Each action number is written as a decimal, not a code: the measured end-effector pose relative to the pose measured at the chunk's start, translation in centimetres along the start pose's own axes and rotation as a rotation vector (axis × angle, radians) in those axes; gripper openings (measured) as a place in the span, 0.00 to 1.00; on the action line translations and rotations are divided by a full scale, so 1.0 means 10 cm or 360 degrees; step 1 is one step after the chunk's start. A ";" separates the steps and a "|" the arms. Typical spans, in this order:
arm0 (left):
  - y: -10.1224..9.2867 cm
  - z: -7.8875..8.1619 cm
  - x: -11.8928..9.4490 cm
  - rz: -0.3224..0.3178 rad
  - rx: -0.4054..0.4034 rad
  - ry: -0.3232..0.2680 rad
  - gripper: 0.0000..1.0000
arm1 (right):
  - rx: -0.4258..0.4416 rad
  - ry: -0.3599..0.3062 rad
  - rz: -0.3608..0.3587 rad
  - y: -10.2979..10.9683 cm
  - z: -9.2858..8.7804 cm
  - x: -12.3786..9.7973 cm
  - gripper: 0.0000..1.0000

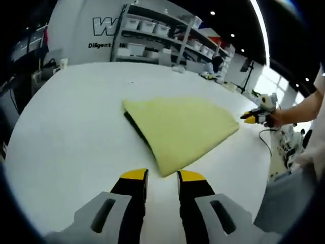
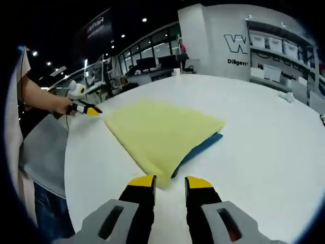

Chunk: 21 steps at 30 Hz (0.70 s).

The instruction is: Fold the garment on the visible template until the final outline fits inside the template.

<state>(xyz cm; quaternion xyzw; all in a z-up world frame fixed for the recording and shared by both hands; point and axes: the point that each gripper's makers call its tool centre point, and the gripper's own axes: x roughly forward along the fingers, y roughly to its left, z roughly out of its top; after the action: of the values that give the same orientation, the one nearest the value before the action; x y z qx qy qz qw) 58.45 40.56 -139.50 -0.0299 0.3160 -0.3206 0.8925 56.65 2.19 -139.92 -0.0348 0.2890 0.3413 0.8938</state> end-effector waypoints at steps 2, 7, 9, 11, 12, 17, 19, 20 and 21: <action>-0.08 0.05 -0.06 0.0011 0.0005 -0.0032 0.35 | 0.0007 -0.0015 -0.0031 0.03 0.04 -0.04 0.28; -0.28 0.12 -0.22 0.0064 0.0026 -0.0120 0.56 | 0.0032 -0.0099 -0.0096 0.18 0.19 -0.15 0.42; -0.34 0.10 -0.28 0.0096 0.0053 -0.0131 0.63 | 0.0045 -0.0101 -0.0127 0.24 0.20 -0.19 0.50; -0.40 0.07 -0.34 0.0128 0.0075 -0.0143 0.70 | 0.0065 -0.0114 -0.0140 0.31 0.21 -0.22 0.55; -0.41 0.06 -0.36 0.0139 0.0081 -0.0152 0.72 | 0.0070 -0.0117 -0.0143 0.34 0.21 -0.22 0.57; -0.46 -0.02 -0.50 0.0242 0.0117 -0.0200 0.83 | 0.0121 -0.0141 -0.0161 0.55 0.20 -0.27 0.74; -0.46 -0.04 -0.55 0.0291 0.0137 -0.0225 0.87 | 0.0108 -0.0144 -0.0174 0.64 0.19 -0.30 0.78; -0.48 -0.04 -0.57 0.0299 0.0129 -0.0247 0.89 | 0.0131 -0.0144 -0.0183 0.68 0.17 -0.32 0.80; -0.49 -0.05 -0.58 0.0306 0.0121 -0.0258 0.90 | 0.0132 -0.0155 -0.0185 0.70 0.17 -0.33 0.82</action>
<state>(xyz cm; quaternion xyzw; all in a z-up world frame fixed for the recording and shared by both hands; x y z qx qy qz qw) 51.97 40.22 -135.48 0.0086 0.2318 -0.2419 0.9422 51.07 6.03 -135.79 0.0022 0.2566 0.2778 0.9257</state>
